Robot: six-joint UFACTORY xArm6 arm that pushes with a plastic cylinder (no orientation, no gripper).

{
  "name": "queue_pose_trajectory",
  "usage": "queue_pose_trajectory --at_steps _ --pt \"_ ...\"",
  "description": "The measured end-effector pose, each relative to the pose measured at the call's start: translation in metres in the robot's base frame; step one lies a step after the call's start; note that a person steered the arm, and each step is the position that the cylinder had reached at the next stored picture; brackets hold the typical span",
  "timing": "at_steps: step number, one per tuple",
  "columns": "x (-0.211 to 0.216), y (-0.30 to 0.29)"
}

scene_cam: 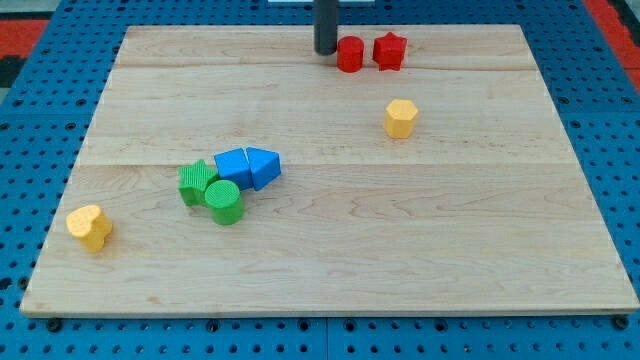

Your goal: Push the yellow hexagon close to the red star

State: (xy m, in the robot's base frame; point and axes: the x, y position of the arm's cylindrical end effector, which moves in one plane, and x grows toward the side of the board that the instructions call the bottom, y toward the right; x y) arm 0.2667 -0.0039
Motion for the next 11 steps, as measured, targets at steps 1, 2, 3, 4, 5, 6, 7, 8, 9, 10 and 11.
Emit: queue_pose_trajectory --at_steps 1,2,3,4,5,6,7,8,9,10,11 --pt "0.092 0.046" --pt "0.141 0.056" --pt "0.159 0.107" --pt "0.172 0.151" --pt "0.152 0.113" --pt "0.098 0.082" --pt "0.078 0.059" --pt "0.078 0.06" --pt "0.078 0.066" --pt "0.078 0.07" --pt "0.082 0.07"
